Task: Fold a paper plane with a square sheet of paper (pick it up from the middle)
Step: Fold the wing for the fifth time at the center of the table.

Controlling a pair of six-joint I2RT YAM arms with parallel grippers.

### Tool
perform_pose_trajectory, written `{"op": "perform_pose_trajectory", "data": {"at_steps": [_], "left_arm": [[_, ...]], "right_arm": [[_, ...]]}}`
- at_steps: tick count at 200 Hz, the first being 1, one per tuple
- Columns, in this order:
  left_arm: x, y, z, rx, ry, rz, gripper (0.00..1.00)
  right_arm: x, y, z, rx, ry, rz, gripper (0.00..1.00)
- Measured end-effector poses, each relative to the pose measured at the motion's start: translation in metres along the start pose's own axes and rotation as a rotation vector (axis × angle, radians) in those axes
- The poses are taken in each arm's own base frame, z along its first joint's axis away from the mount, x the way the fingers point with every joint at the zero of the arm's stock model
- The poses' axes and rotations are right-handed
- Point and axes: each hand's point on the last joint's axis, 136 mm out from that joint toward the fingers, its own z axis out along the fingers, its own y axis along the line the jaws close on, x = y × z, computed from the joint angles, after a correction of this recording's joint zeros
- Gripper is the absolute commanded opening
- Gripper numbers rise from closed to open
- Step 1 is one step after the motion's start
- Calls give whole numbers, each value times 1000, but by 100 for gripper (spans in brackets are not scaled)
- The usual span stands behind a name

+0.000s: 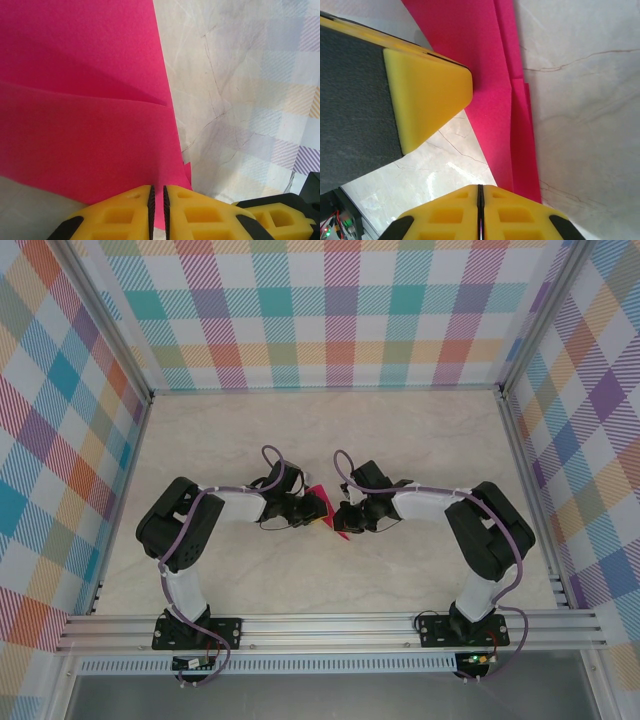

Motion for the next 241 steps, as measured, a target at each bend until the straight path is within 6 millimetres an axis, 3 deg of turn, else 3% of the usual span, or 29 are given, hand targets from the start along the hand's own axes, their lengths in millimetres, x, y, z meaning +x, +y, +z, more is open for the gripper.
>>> {"op": "perform_pose_trajectory", "data": {"at_steps": [241], "left_arm": [[-2,3,4,-57,24,-13,13]], "right_arm": [[4,-13,6,61,40,7,10]]}}
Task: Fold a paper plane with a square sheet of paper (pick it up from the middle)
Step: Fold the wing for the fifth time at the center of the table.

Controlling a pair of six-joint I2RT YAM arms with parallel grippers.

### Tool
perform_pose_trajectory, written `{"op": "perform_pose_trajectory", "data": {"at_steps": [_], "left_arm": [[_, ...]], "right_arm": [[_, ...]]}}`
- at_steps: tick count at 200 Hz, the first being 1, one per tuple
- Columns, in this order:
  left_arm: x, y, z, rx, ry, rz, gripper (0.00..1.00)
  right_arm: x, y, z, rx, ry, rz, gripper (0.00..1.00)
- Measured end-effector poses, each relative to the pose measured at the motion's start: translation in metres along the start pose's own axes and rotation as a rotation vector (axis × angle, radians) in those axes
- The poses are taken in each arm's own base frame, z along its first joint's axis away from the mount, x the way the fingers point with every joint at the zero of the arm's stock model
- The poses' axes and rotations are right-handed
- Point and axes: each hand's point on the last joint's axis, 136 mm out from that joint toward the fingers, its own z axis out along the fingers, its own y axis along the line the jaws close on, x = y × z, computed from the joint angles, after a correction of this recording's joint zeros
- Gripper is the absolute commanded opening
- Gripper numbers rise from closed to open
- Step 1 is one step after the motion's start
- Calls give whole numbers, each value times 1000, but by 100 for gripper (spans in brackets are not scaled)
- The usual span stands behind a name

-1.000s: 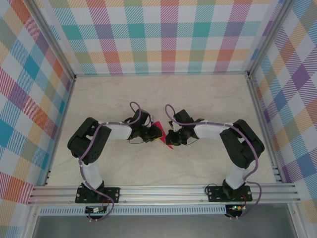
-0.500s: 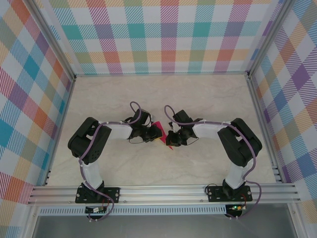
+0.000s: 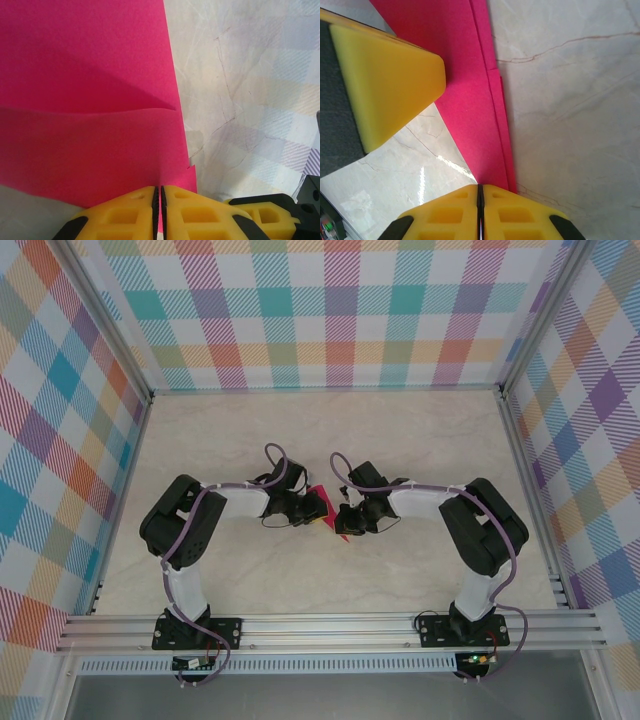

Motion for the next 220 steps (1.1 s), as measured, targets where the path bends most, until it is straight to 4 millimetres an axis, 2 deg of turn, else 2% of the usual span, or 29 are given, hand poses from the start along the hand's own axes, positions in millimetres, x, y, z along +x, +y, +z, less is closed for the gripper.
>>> {"op": "perform_pose_trajectory", "data": {"at_steps": [77,220], "left_arm": [[0,0,0,-11,9,-5,13],[-1,0,1,-18,13,-7,13]], "right_arm": [[12,3,-11,7,35,-27,10],[18,-13,-7,80,64,-3,10]]}}
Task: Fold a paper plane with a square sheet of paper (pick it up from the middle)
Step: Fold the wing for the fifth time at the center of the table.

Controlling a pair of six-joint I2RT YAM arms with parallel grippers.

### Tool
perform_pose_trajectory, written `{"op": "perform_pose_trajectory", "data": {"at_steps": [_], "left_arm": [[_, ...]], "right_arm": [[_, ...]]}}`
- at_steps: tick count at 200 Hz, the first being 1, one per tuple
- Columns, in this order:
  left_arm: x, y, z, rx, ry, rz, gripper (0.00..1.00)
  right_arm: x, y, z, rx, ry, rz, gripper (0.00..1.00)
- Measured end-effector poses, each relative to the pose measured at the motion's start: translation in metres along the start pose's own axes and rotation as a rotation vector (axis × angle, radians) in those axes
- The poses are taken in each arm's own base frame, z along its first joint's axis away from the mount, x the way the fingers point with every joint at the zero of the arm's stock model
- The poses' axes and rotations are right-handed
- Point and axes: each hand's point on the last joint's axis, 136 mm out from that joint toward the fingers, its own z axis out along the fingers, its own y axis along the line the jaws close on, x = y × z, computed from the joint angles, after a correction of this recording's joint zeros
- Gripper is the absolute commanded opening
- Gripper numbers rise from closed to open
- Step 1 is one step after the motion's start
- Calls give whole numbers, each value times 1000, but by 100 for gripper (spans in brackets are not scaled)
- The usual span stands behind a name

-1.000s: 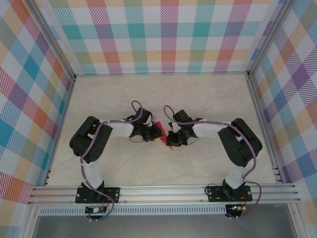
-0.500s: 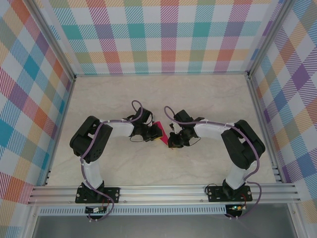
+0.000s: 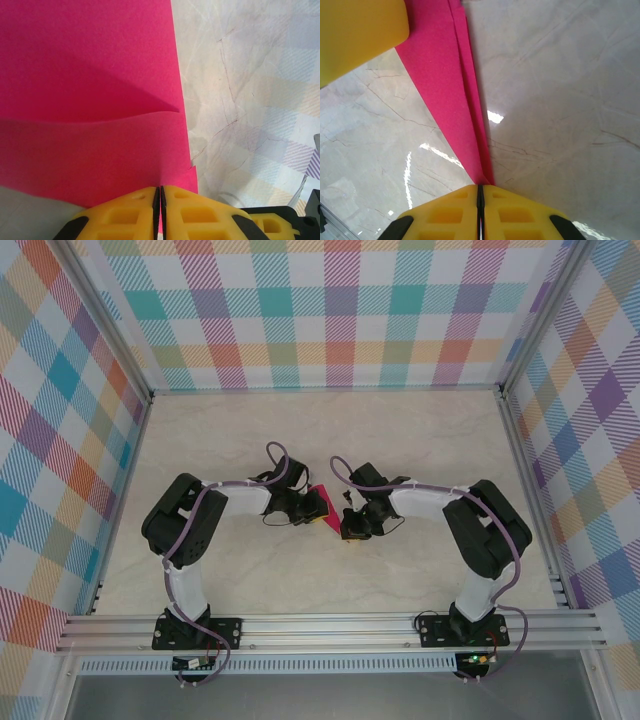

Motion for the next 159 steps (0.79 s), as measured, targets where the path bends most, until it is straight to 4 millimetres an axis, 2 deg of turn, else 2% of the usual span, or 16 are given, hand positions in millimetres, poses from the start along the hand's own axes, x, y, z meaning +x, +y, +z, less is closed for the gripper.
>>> {"op": "perform_pose_trajectory", "data": {"at_steps": [63,111,159], "left_arm": [[0,0,0,-2,2,0,13],[0,1,0,-5,5,-2,13],[0,0,0,-6,5,-3,13]], "right_arm": [[-1,3,-4,-1,1,1,11],[-18,21,-12,-47,-41,-25,10],[-10,12,-6,-25,-12,-8,10]]}}
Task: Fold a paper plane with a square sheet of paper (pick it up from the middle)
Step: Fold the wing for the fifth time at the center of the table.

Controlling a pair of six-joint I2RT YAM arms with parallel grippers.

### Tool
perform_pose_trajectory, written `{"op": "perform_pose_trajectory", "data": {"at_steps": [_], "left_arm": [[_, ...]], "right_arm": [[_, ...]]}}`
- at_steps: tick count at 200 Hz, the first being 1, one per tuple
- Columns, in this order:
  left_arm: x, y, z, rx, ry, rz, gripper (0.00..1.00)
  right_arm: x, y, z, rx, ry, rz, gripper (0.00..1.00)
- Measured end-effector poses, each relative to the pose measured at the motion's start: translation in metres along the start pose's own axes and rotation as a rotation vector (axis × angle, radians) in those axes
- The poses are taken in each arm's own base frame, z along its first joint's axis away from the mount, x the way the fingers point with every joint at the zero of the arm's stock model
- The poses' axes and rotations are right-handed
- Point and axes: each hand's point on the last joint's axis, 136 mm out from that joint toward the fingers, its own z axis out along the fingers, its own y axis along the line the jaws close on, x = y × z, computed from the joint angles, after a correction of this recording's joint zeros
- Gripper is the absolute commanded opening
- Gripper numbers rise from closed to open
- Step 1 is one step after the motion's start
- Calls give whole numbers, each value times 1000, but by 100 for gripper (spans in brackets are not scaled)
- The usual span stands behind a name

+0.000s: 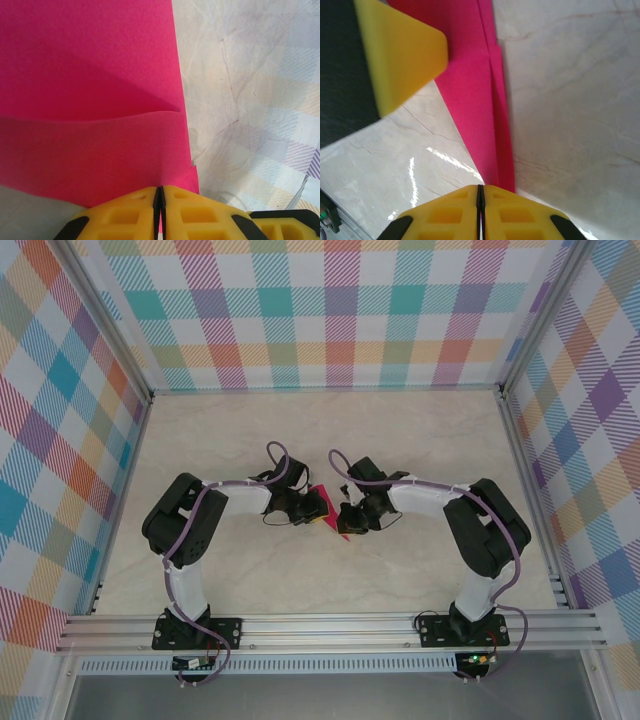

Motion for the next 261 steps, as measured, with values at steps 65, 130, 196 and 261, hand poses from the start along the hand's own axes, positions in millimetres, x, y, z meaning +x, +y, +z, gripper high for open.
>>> {"op": "perform_pose_trajectory", "data": {"at_steps": [65,130,196,261], "left_arm": [[0,0,0,-4,3,-3,12],[0,0,0,-5,4,-4,12],[0,0,0,-4,5,-4,12],[0,0,0,-3,6,-4,12]], "right_arm": [[17,-13,3,38,53,25,10],[23,-11,-2,29,58,21,11],[-18,27,-10,-91,-48,-26,11],[-24,12,19,-69,-12,14,10]]}}
